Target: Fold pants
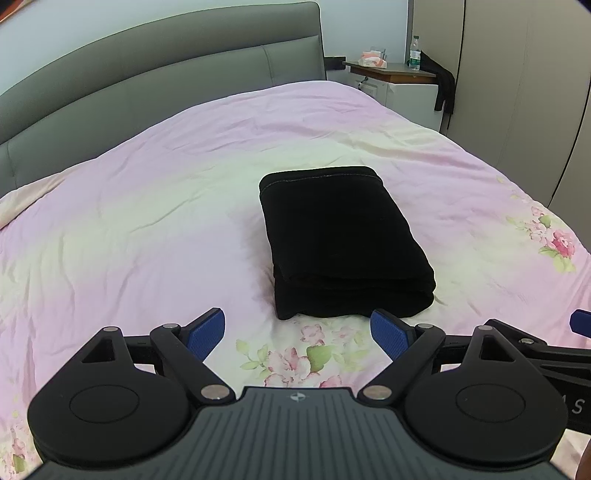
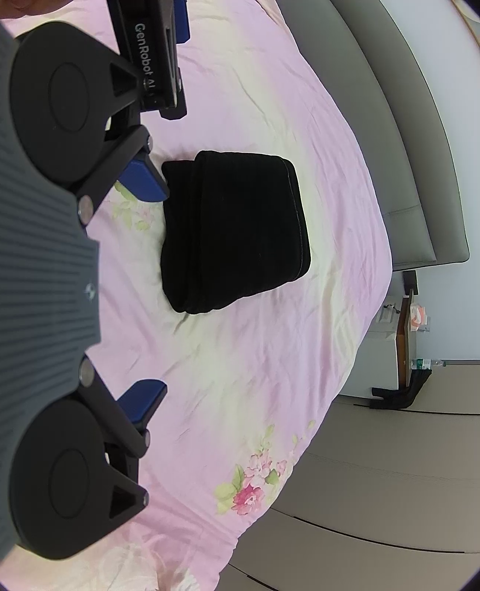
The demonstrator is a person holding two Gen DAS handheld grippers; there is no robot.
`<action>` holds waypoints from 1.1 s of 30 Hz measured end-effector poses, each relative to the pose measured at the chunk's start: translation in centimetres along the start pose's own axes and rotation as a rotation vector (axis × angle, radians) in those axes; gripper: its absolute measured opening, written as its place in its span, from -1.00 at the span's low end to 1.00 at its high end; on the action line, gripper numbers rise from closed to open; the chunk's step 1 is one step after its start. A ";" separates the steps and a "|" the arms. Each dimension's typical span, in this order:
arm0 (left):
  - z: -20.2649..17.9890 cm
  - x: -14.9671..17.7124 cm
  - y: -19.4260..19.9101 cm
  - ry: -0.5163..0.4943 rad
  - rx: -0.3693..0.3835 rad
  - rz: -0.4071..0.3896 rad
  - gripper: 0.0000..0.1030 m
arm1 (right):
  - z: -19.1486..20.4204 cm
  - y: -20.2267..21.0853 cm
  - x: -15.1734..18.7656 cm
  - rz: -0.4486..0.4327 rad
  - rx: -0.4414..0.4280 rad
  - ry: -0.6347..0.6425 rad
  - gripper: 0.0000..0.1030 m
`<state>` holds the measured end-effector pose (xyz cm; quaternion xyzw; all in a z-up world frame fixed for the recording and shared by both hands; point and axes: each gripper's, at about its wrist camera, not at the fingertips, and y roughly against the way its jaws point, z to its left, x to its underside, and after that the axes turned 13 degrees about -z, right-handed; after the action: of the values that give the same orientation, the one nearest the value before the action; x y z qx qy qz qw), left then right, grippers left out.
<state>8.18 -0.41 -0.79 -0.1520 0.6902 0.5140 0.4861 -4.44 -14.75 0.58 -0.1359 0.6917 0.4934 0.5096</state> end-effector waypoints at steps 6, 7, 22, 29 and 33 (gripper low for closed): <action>0.0 0.1 0.0 -0.003 -0.001 0.001 1.00 | -0.1 0.1 0.0 0.005 -0.001 -0.008 0.90; 0.0 0.1 0.0 -0.002 -0.001 0.001 1.00 | -0.1 0.1 0.0 0.006 -0.001 -0.008 0.90; 0.0 0.1 -0.1 0.001 0.005 0.007 1.00 | -0.2 0.1 0.1 0.010 -0.001 -0.010 0.90; 0.0 0.2 -0.1 0.002 0.006 0.006 1.00 | -0.3 0.2 0.1 0.009 0.000 -0.011 0.90; -0.1 0.2 -0.2 0.001 0.004 0.006 1.00 | -0.2 0.2 0.1 0.010 -0.001 -0.011 0.90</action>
<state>8.17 -0.47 -1.06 -0.1492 0.6920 0.5140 0.4845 -4.72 -14.84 0.59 -0.1301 0.6892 0.4969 0.5110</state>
